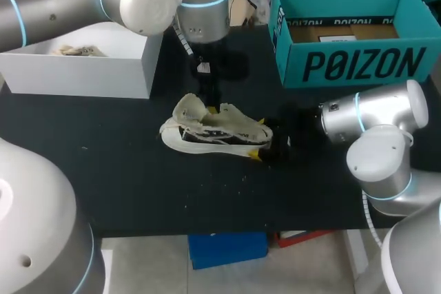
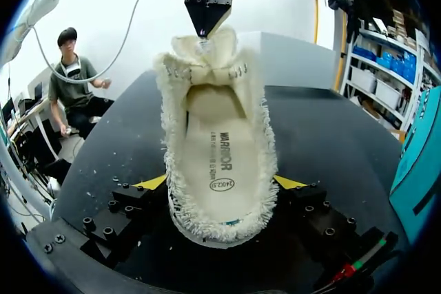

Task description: Take the shoe out of the shoebox, open the shoe tongue, remove and reinsert the insole, then place the shoe into the shoebox

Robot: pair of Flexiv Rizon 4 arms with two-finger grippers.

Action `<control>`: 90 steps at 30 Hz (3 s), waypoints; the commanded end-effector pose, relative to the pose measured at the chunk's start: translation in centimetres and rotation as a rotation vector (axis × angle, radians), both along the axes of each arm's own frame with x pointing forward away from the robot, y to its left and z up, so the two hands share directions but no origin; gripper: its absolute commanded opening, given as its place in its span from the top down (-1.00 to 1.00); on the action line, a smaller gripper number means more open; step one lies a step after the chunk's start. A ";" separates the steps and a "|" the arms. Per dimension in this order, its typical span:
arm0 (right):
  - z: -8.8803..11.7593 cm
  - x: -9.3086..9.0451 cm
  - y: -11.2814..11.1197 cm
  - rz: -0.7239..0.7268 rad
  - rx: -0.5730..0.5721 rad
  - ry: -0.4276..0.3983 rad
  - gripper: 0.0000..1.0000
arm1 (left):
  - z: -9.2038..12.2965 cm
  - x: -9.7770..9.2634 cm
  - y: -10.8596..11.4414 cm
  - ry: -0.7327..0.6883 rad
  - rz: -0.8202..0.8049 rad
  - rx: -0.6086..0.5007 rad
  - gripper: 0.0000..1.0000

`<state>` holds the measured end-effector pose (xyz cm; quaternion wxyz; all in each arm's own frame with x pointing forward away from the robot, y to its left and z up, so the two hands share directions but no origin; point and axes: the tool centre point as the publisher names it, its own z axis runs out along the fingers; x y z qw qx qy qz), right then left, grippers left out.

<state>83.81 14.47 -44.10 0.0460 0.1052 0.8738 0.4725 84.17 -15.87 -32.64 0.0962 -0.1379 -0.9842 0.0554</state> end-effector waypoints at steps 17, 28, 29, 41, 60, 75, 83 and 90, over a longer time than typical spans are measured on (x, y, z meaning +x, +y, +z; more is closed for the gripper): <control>-0.3 0.0 -0.1 -0.001 -0.001 0.001 1.00 | -2.3 0.5 -0.8 0.044 0.003 -0.003 1.00; -0.3 0.0 -0.1 -0.001 -0.001 0.001 1.00 | -2.1 2.0 -1.0 0.151 -0.050 -0.041 1.00; -0.3 0.0 -0.1 -0.001 -0.001 0.001 1.00 | -2.2 2.0 -1.1 0.160 -0.054 -0.044 1.00; -0.3 0.0 -0.1 -0.001 -0.001 0.001 1.00 | -4.2 0.9 -1.7 0.202 -0.057 -0.049 1.00; -0.3 0.0 -0.1 -0.001 -0.001 0.001 1.00 | -7.4 -2.8 -2.3 0.243 -0.039 -0.005 1.00; -0.3 0.0 -0.1 -0.001 -0.001 0.001 1.00 | -8.8 -3.4 -2.4 0.226 -0.001 0.052 1.00; -0.3 0.0 -0.1 -0.001 -0.001 0.001 1.00 | -9.6 -3.3 -1.9 0.194 0.038 0.046 1.00; -0.3 0.0 -0.1 -0.001 -0.001 0.001 1.00 | -10.3 -3.2 -2.0 0.188 0.040 0.038 1.00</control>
